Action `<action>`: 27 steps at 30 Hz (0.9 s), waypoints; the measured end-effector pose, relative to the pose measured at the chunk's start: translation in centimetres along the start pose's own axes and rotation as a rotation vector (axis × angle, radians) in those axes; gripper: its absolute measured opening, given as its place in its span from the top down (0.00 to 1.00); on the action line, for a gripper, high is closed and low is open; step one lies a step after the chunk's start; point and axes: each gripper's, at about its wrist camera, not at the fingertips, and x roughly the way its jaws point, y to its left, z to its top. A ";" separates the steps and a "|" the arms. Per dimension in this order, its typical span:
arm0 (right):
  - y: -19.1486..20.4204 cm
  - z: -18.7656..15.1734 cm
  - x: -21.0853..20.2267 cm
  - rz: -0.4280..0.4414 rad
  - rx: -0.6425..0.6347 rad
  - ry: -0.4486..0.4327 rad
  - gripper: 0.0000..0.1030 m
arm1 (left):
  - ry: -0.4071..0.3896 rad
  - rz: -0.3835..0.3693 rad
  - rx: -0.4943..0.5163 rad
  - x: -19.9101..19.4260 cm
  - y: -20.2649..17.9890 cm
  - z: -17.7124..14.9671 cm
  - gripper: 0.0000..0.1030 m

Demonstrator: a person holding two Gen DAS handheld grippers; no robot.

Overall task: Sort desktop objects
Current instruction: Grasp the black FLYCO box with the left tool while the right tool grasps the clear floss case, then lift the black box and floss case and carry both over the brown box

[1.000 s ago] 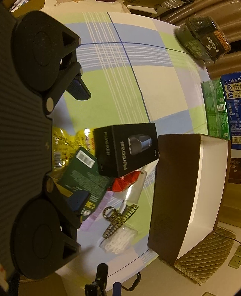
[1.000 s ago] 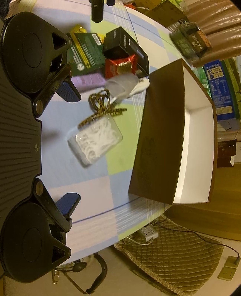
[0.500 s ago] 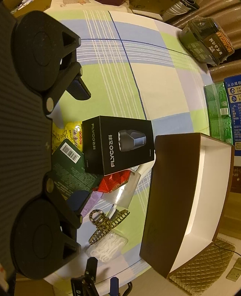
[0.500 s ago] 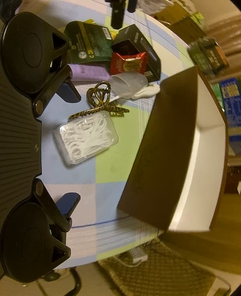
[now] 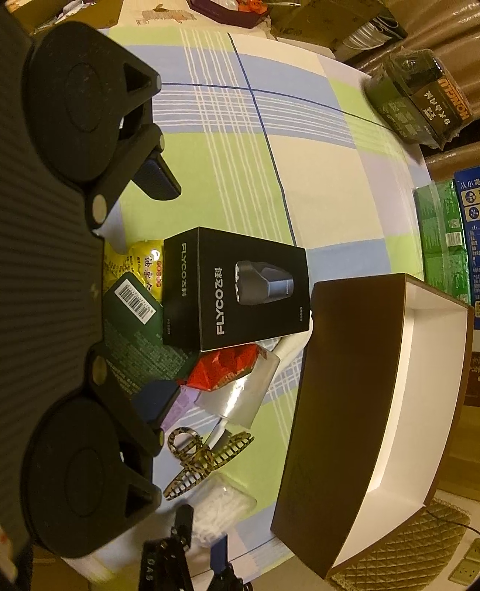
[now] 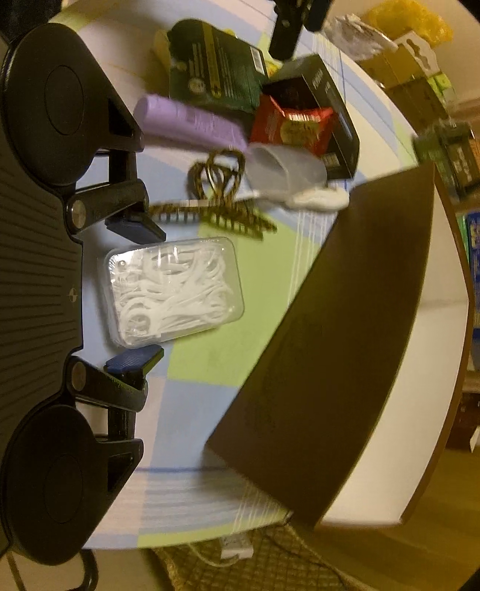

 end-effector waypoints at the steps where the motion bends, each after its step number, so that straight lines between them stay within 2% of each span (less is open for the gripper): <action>1: -0.6 -0.1 -0.1 -0.007 0.018 0.003 0.45 | 0.001 0.005 -0.001 0.0 0.0 0.0 0.01; 9: -3.3 -0.5 -0.9 -0.062 0.112 0.006 0.45 | 0.025 0.037 0.044 1.3 -0.1 1.2 0.01; 17: -3.2 -1.3 -1.6 -0.106 0.185 0.001 0.45 | 0.070 -0.010 0.110 4.6 -0.3 3.4 0.01; 20: -3.0 -1.5 -1.7 -0.120 0.203 0.000 0.45 | 0.094 -0.029 0.125 5.8 -0.1 4.2 0.12; 27: -2.9 -1.3 -1.6 -0.147 0.227 0.013 0.45 | 0.108 -0.069 0.139 7.3 1.2 5.9 0.14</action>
